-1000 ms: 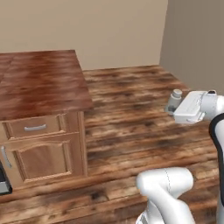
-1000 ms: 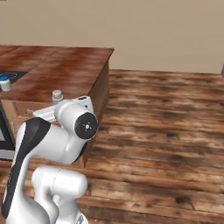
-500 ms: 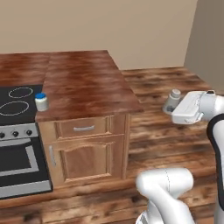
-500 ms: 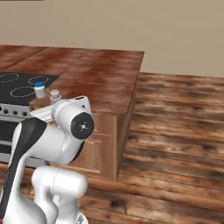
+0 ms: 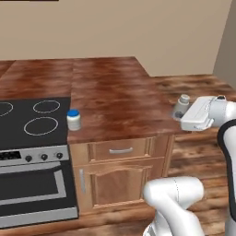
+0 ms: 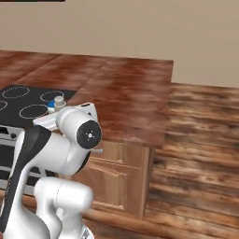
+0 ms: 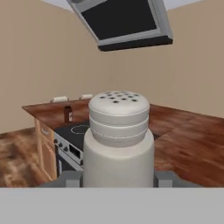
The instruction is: Collect the paprika, mayonnaise, and shaker from the cabinet and place them next to the stove.
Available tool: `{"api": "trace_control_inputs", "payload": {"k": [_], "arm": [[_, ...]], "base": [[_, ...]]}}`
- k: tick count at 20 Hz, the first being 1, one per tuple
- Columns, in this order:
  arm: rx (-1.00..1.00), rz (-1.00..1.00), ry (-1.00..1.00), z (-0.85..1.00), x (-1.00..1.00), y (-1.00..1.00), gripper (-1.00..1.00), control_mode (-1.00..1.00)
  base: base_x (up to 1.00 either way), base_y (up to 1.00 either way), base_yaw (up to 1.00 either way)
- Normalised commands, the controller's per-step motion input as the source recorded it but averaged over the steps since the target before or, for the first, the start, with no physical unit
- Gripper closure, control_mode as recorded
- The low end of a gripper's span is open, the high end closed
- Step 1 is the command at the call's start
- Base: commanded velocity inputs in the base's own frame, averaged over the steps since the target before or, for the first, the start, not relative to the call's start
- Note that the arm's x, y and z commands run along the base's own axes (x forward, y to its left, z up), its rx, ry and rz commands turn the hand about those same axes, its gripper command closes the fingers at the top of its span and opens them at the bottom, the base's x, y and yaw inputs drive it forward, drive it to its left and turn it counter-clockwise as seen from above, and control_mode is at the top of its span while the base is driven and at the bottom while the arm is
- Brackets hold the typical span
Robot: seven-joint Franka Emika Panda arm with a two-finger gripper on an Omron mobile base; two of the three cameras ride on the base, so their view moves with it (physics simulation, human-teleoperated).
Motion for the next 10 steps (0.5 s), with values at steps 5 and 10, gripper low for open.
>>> {"api": "trace_control_inputs", "payload": {"k": [5, 10], "arm": [[0.0, 0.0, 0.0, 0.0, 0.0, 0.0, 1.0, 1.0], [0.0, 0.0, 0.0, 0.0, 0.0, 0.0, 1.0, 1.0]], "base": [[0.67, 0.48, 0.11], [0.69, 0.09, 0.15]]}}
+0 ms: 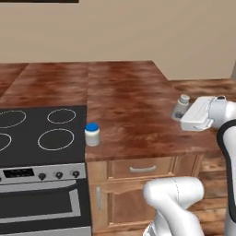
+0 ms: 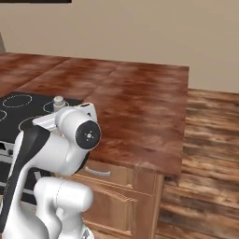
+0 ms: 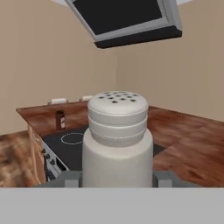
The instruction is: Collect the paprika, mayonnaise, and shaker from the cabinet and place them next to the stove.
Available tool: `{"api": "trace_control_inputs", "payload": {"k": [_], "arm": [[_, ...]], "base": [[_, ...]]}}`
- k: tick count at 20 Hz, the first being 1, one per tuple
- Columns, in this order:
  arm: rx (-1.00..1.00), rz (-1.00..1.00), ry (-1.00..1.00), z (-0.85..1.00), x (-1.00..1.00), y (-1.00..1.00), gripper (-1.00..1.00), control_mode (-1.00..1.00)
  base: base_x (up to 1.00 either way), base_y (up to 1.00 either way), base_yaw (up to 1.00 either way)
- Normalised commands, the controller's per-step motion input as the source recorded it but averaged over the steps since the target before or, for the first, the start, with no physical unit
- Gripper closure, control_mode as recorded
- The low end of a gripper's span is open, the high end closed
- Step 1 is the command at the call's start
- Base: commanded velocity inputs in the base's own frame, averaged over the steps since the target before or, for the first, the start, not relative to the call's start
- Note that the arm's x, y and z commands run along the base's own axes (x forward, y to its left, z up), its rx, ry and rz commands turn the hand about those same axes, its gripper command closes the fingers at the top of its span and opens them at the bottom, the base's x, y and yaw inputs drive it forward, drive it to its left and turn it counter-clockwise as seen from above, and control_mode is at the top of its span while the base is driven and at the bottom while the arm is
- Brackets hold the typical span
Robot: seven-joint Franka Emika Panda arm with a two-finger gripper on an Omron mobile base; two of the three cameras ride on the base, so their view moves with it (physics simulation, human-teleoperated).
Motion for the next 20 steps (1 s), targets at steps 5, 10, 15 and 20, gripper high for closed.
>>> {"api": "trace_control_inputs", "payload": {"k": [5, 10, 15, 20], "arm": [[0.0, 0.0, 0.0, 0.0, 0.0, 0.0, 1.0, 1.0], [0.0, 0.0, 0.0, 0.0, 0.0, 0.0, 1.0, 1.0], [0.0, 0.0, 0.0, 0.0, 0.0, 0.0, 1.0, 1.0], [0.0, 0.0, 0.0, 0.0, 0.0, 0.0, 1.0, 1.0]], "base": [[0.59, 0.07, 0.17], [0.03, 0.47, 0.06], [0.08, 0.79, -0.16], [0.14, 0.8, -0.27]]}}
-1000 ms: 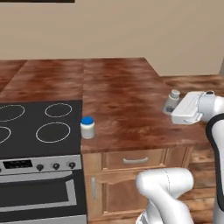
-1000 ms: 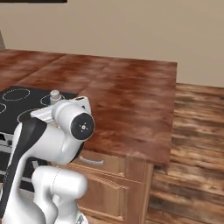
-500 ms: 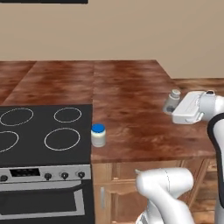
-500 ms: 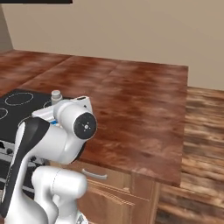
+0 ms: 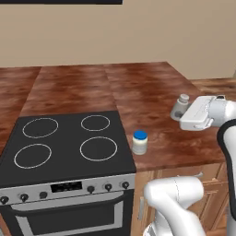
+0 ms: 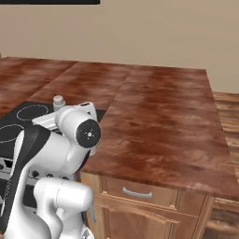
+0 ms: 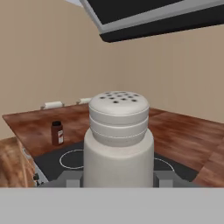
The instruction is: Collect the paprika, mayonnaise, and shaker from the cabinet and place them next to the stove.
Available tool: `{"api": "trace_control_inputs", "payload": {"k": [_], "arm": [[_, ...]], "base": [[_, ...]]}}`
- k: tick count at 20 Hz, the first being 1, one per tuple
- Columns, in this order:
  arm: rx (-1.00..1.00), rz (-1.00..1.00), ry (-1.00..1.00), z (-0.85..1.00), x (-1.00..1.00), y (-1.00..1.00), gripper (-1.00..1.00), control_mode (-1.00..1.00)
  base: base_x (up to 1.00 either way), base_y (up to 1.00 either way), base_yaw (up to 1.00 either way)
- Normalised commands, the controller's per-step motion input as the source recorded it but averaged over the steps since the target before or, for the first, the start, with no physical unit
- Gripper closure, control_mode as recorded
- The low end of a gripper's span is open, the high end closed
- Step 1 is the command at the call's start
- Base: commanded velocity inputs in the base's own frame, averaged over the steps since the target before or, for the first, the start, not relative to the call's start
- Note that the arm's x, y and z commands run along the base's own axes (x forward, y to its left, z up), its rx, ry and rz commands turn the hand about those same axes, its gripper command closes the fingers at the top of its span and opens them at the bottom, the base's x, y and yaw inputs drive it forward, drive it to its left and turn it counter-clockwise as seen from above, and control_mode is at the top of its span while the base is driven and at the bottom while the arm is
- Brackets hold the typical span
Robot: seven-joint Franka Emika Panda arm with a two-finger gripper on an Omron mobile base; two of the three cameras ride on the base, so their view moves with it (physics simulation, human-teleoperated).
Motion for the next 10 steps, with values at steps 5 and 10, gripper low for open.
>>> {"api": "trace_control_inputs", "payload": {"k": [5, 10], "arm": [[0.0, 0.0, 0.0, 0.0, 0.0, 0.0, 1.0, 1.0], [0.01, 0.08, 0.0, 0.0, 0.76, -0.04, 1.0, -1.0]], "base": [[0.55, 0.38, -0.11], [0.16, 0.0, 0.0]]}}
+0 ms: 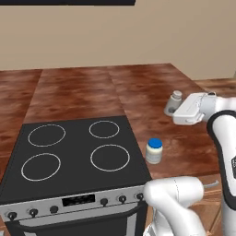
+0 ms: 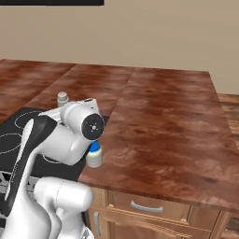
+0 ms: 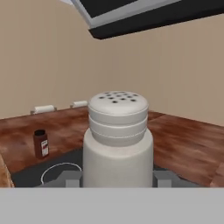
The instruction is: Collect the paprika, mayonnaise, and shaker from the cabinet and place them next to the stove.
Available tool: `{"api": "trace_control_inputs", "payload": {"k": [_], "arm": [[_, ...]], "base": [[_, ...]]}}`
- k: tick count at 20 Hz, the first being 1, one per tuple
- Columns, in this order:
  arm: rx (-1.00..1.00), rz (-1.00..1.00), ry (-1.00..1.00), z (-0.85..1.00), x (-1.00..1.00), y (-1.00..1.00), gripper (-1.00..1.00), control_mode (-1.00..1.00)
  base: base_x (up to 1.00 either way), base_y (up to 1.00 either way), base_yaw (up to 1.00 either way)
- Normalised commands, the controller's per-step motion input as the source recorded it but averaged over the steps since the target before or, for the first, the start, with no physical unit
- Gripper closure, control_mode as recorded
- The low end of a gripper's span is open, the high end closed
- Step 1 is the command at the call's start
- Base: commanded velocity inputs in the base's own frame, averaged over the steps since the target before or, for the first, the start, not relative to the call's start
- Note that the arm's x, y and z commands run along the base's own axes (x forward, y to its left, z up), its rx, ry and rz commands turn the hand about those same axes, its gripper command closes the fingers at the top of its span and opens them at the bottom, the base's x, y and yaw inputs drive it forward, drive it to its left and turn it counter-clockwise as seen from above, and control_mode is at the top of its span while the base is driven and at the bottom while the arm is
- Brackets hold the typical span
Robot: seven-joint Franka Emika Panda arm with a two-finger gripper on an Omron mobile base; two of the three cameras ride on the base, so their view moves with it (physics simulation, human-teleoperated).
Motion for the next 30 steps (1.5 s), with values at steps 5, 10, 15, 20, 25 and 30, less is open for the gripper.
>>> {"api": "trace_control_inputs", "payload": {"k": [5, 10, 15, 20, 25, 30], "arm": [[0.0, 0.2, 0.0, -0.08, 0.88, -0.27, 1.0, -1.0], [0.0, 0.24, 0.0, -0.28, 0.67, -0.32, 1.0, -1.0], [-0.04, 0.18, 0.0, -0.41, 0.45, -0.24, 1.0, -1.0], [-0.11, 0.1, 0.0, -0.44, 0.25, -0.37, 1.0, -1.0], [-0.16, 0.07, 0.0, -0.6, 0.13, -0.3, 1.0, -1.0], [-0.08, 0.02, -0.02, -0.48, 0.0, -0.02, 1.0, -1.0]], "base": [[0.0, 0.0, 0.0], [0.0, 0.0, 0.0], [0.0, 0.0, 0.0], [0.0, 0.0, 0.0], [0.0, 0.0, 0.0], [0.0, 0.0, 0.0]]}}
